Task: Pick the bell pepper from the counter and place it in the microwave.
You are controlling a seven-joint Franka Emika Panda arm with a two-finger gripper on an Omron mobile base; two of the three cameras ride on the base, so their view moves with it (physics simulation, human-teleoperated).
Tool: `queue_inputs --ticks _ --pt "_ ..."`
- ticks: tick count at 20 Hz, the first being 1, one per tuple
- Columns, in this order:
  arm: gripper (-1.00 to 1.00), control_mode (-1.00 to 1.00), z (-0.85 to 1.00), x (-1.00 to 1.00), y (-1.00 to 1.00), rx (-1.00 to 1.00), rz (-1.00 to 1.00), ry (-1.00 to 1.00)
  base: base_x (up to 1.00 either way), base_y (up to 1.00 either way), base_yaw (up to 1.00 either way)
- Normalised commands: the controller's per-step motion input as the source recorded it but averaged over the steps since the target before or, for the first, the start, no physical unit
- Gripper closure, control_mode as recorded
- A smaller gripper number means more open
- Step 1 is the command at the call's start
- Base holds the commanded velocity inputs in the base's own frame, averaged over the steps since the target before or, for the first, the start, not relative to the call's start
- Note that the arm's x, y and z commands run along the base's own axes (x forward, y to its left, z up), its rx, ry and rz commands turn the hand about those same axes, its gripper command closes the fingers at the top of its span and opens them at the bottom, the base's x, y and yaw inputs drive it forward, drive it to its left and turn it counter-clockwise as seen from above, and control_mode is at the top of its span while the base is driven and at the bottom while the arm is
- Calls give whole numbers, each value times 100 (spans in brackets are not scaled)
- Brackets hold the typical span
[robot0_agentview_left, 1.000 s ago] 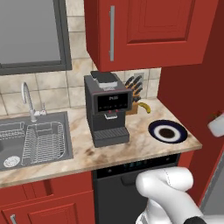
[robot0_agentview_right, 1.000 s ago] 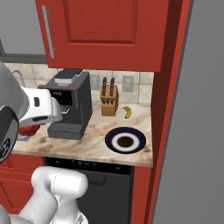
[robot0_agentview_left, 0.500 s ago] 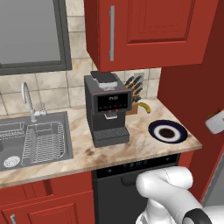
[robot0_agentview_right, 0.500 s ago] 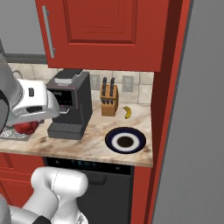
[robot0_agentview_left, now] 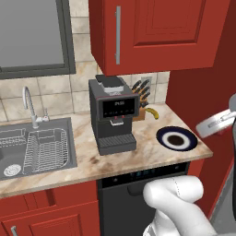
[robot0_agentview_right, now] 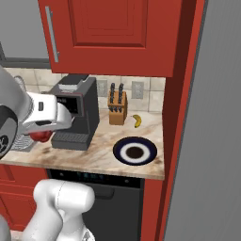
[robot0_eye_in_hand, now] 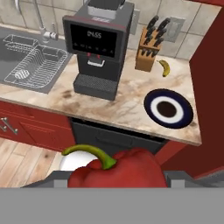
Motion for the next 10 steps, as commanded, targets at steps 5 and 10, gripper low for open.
queue_inputs --ticks 5,10 --pt "100 100 -4 -9 -3 0 0 1 -40 -5 0" --pt "100 100 0 0 0 0 0 0 -100 -23 -10"
